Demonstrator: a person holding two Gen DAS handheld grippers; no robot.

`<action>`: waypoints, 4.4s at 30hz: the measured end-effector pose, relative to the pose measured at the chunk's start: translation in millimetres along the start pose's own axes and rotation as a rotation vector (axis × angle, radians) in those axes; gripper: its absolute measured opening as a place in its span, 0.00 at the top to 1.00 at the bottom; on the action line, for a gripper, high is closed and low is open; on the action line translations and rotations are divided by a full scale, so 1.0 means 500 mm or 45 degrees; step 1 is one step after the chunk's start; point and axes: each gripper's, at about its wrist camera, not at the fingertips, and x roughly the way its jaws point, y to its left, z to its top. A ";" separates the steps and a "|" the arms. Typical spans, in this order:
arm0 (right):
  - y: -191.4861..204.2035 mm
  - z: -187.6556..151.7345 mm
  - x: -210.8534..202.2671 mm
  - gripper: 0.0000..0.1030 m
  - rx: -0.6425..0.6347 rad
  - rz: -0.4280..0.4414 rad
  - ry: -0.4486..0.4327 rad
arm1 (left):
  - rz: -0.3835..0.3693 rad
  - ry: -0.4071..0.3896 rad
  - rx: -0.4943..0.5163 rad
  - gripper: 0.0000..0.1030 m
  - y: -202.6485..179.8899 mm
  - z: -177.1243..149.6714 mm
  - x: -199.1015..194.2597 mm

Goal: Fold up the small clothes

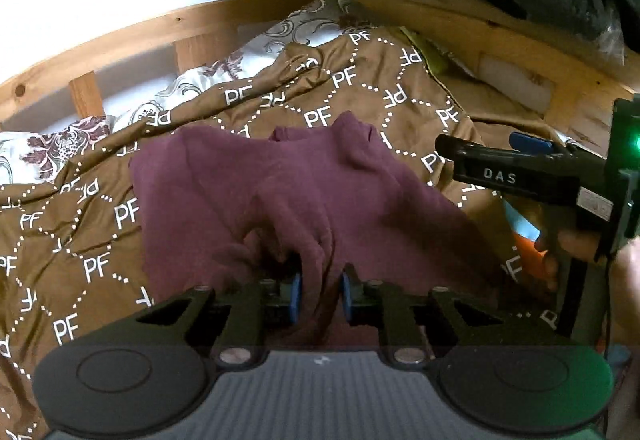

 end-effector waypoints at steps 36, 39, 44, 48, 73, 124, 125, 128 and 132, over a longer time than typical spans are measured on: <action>0.104 0.031 0.017 0.01 -0.045 0.770 0.048 | 0.328 -0.014 0.123 0.04 0.002 -0.103 -0.049; 0.140 0.043 0.059 0.01 -0.052 0.826 0.154 | 0.334 0.000 0.124 0.09 0.000 -0.102 -0.048; 0.171 0.034 0.104 0.01 0.008 0.868 0.283 | 0.335 0.031 0.133 0.19 -0.001 -0.103 -0.039; 0.187 0.021 0.132 0.07 -0.040 0.817 0.315 | 0.355 0.064 0.141 0.44 -0.001 -0.104 -0.028; 0.117 0.086 0.067 0.90 -0.076 0.790 0.056 | 0.228 -0.146 0.252 0.83 -0.071 -0.083 -0.081; 0.038 0.015 0.027 0.01 -0.180 0.347 0.462 | -0.022 -0.107 0.267 0.26 -0.132 -0.132 -0.086; 0.033 0.011 0.023 0.01 -0.184 0.327 0.470 | -0.025 -0.117 0.231 0.20 -0.125 -0.130 -0.091; 0.024 -0.003 0.009 0.01 -0.192 0.296 0.484 | -0.025 -0.152 0.091 0.11 -0.092 -0.124 -0.105; 0.022 -0.009 -0.014 0.01 -0.217 0.268 0.474 | -0.009 -0.178 -0.082 0.02 -0.050 -0.117 -0.112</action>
